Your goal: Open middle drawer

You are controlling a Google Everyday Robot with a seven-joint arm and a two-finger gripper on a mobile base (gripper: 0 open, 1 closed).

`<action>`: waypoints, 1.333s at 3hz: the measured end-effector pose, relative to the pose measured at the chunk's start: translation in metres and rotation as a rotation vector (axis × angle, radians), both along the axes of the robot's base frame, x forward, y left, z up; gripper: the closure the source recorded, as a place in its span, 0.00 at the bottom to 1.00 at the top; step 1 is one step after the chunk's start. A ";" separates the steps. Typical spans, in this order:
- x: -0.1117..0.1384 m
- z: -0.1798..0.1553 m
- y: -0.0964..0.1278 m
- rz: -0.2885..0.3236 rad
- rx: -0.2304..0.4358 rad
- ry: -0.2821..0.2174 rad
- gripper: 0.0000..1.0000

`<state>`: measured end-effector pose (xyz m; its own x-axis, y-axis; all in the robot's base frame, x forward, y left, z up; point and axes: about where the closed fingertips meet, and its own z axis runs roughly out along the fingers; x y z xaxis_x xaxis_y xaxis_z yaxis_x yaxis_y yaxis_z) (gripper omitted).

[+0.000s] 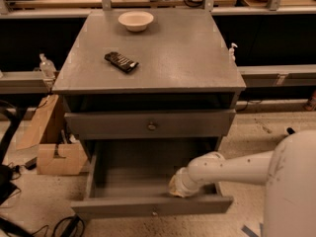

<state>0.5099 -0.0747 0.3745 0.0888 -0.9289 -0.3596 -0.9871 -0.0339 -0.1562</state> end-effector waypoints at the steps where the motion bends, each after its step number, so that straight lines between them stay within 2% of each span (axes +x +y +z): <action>1: 0.002 0.000 0.001 0.000 0.000 0.000 1.00; 2: -0.032 0.005 -0.004 0.014 -0.035 0.052 0.99; 3: -0.031 0.005 -0.004 0.014 -0.034 0.052 0.77; 4: -0.032 0.004 -0.003 0.016 -0.034 0.055 0.48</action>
Offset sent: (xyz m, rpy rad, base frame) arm -0.2891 -0.0413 0.0608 -0.2837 0.4202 0.1072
